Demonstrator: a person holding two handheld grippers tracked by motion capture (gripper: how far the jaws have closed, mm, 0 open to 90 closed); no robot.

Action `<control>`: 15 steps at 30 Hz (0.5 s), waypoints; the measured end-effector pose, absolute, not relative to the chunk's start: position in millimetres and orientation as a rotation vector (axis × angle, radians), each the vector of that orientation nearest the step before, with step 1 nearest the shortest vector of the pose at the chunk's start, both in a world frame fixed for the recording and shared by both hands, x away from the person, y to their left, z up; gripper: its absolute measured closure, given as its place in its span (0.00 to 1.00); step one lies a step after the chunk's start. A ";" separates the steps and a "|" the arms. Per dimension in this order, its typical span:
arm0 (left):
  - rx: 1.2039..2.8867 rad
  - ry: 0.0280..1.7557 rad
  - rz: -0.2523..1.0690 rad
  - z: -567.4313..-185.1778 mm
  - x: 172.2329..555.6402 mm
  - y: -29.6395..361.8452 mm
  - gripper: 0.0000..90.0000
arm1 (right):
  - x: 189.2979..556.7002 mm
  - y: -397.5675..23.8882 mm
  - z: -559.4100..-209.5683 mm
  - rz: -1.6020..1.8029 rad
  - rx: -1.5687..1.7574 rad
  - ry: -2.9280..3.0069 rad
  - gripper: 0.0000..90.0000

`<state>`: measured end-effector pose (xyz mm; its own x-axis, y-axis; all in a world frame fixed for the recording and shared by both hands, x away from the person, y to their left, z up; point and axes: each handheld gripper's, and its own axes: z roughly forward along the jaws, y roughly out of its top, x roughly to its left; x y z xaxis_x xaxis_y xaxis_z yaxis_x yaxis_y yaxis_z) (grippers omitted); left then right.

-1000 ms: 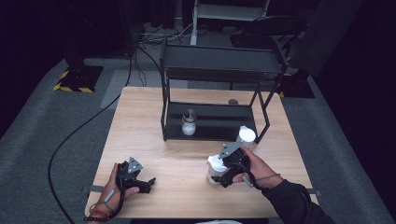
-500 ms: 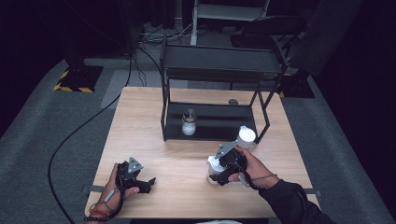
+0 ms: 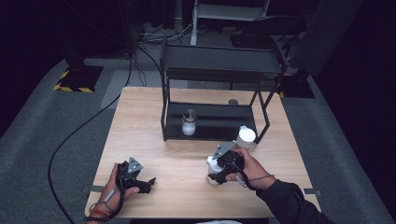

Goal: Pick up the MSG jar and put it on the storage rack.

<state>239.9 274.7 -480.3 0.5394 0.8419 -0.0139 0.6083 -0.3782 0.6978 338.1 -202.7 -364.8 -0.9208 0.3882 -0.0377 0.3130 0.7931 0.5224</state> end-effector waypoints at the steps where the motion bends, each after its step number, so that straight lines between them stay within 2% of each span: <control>1: 2.119 1.166 0.457 -480.3 239.9 274.7 0.00 | 338.4 -202.6 -364.8 0.789 0.550 2.839 0.33; 15: 2.118 1.167 0.457 -480.3 239.8 274.7 0.00 | 337.0 -200.8 -364.1 0.785 0.532 2.834 0.33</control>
